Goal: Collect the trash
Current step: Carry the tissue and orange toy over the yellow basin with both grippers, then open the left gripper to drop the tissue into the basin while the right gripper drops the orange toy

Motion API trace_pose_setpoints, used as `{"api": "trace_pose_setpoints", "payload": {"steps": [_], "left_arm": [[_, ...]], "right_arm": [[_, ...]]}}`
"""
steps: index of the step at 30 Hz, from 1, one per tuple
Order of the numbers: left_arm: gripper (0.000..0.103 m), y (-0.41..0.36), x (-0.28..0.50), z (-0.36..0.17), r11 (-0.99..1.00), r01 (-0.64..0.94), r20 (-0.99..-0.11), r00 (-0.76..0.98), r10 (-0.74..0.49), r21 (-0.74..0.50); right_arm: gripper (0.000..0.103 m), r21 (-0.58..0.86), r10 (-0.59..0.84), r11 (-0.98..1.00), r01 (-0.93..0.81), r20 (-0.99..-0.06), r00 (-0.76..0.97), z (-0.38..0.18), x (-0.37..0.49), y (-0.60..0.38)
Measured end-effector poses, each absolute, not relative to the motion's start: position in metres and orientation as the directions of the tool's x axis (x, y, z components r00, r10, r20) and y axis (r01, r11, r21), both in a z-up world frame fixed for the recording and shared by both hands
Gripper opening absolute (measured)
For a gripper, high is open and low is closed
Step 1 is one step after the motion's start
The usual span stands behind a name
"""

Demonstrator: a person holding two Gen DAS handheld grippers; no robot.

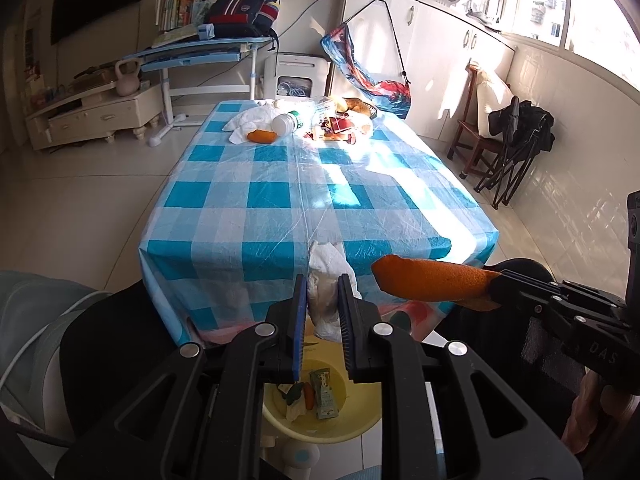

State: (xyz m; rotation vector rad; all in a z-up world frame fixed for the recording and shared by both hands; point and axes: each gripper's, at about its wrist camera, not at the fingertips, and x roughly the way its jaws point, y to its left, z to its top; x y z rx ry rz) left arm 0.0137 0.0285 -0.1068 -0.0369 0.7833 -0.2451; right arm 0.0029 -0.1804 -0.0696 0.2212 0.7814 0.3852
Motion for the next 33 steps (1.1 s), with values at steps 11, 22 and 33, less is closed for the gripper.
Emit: {"api": "trace_pose_setpoints", "payload": {"steps": [11, 22, 33], "left_arm": [[0.015, 0.030, 0.006, -0.116, 0.971, 0.206, -0.706, 0.670, -0.232, -0.124], [0.015, 0.028, 0.001, -0.123, 0.970, 0.211, -0.713, 0.662, -0.232, -0.120], [0.028, 0.022, 0.002, -0.129, 0.973, 0.209, -0.738, 0.640, -0.214, -0.100]], "right_arm": [[0.012, 0.294, 0.401, 0.916, -0.272, -0.673, 0.622, -0.071, -0.003, -0.171], [0.012, 0.274, 0.389, 0.921, -0.277, -0.694, 0.606, -0.073, -0.006, -0.164], [0.026, 0.284, 0.399, 0.917, -0.282, -0.707, 0.584, -0.079, -0.008, -0.160]]}}
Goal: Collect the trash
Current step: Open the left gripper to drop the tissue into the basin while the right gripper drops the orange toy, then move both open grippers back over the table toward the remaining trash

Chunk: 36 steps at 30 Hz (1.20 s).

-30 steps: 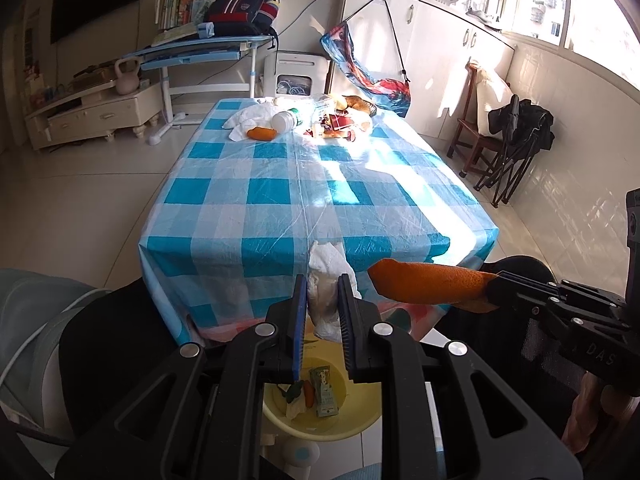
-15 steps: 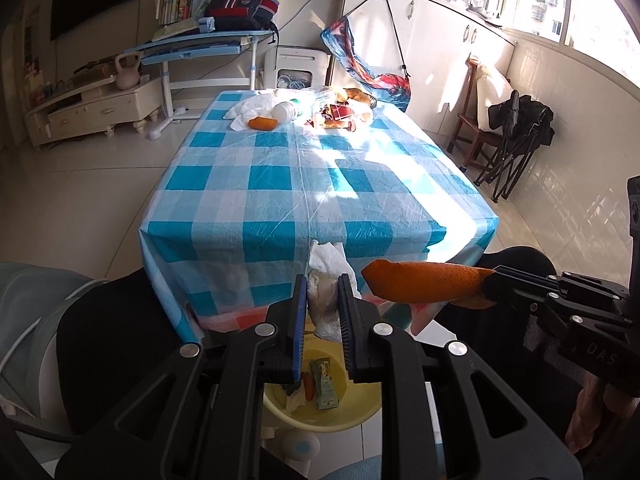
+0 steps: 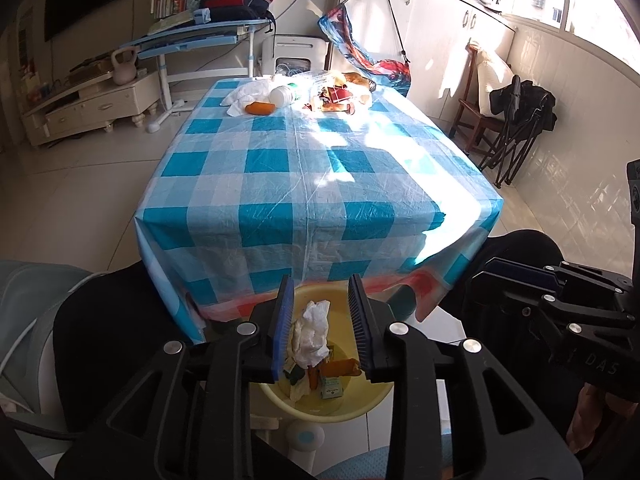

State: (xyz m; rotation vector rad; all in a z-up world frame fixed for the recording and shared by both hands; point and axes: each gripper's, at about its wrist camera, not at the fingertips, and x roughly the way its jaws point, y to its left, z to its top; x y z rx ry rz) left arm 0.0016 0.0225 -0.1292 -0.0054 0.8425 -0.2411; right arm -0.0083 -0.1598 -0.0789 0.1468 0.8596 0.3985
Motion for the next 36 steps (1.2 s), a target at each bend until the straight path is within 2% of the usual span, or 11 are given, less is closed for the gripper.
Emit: {"api": "trace_pose_setpoints", "payload": {"steps": [17, 26, 36], "left_arm": [[0.029, 0.023, 0.001, -0.128, 0.973, 0.208, -0.737, 0.642, -0.212, -0.099], [0.029, 0.025, 0.004, -0.122, 0.975, 0.205, -0.732, 0.651, -0.202, -0.087], [0.035, 0.033, 0.017, -0.116, 0.982, 0.178, -0.719, 0.674, -0.170, -0.065]], "right_arm": [[0.033, 0.285, 0.398, 0.917, -0.280, -0.705, 0.587, -0.078, -0.009, -0.161], [0.041, 0.280, 0.394, 0.919, -0.278, -0.702, 0.594, -0.077, -0.010, -0.160], [0.048, 0.296, 0.402, 0.916, -0.272, -0.688, 0.604, -0.077, 0.002, -0.160]]}}
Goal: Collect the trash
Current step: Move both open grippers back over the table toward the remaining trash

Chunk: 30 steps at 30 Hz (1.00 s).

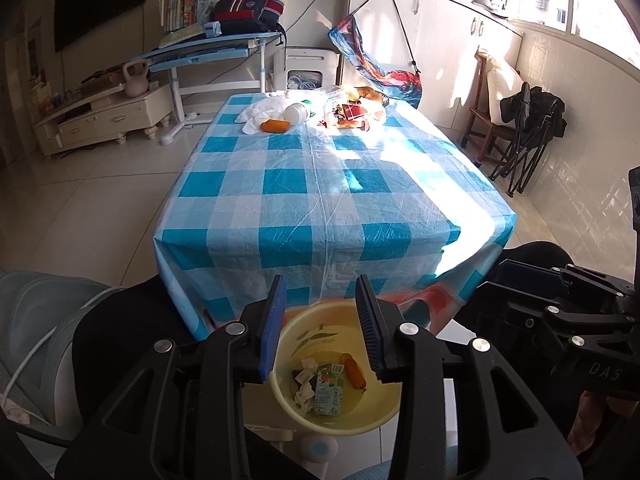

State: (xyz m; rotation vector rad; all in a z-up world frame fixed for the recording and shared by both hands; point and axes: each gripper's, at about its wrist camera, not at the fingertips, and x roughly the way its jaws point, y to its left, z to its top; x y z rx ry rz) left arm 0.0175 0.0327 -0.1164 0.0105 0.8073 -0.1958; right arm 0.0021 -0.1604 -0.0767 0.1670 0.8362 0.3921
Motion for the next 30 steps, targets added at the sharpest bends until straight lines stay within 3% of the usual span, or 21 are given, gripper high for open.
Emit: {"api": "trace_pose_setpoints", "payload": {"steps": [30], "left_arm": [[0.043, 0.031, 0.087, -0.134, 0.991, 0.119, -0.743, 0.658, -0.123, -0.060]], "right_arm": [[0.051, 0.360, 0.414, 0.907, -0.221, -0.659, 0.628, -0.079, 0.045, -0.181]]}}
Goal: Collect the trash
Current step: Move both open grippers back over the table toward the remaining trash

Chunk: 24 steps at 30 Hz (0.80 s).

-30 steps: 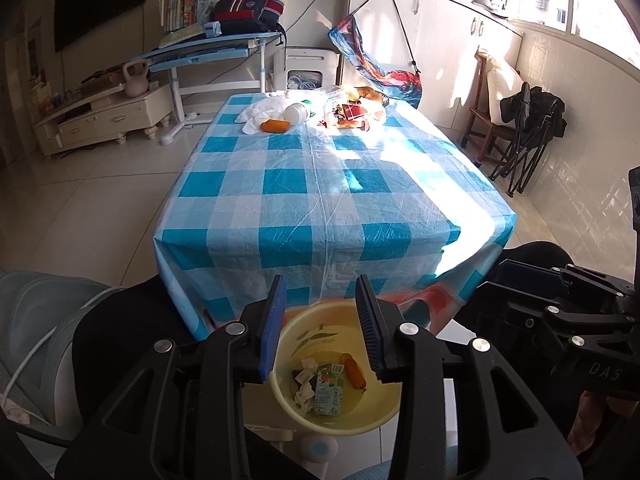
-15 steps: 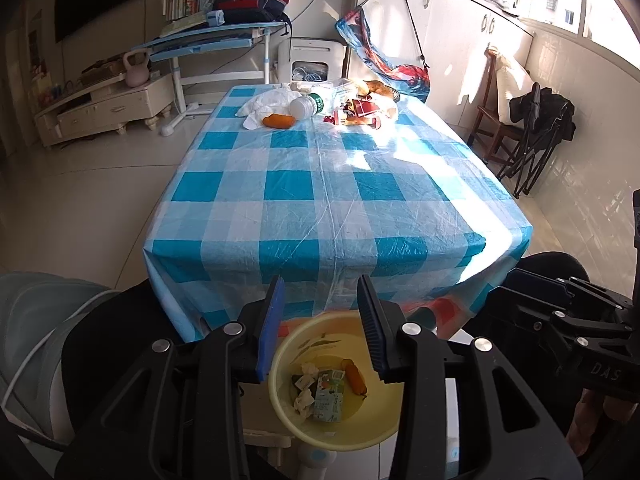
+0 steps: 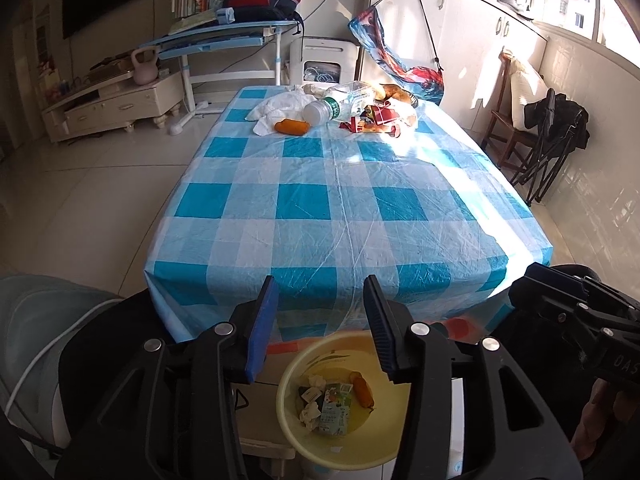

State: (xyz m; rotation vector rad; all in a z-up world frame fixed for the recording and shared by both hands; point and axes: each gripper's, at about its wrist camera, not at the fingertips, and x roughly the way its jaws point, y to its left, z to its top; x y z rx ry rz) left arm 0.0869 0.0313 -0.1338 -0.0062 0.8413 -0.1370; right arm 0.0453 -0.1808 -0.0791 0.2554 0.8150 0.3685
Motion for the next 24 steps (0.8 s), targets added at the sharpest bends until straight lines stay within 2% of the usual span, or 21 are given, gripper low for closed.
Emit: {"api": "trace_pose_setpoints", "payload": {"steps": [24], "left_arm": [[0.055, 0.017, 0.133, -0.142, 0.994, 0.110, -0.753, 0.651, -0.093, -0.028]], "right_arm": [[0.056, 0.398, 0.430, 0.895, -0.203, -0.644, 0.633, -0.084, 0.095, -0.192]]}}
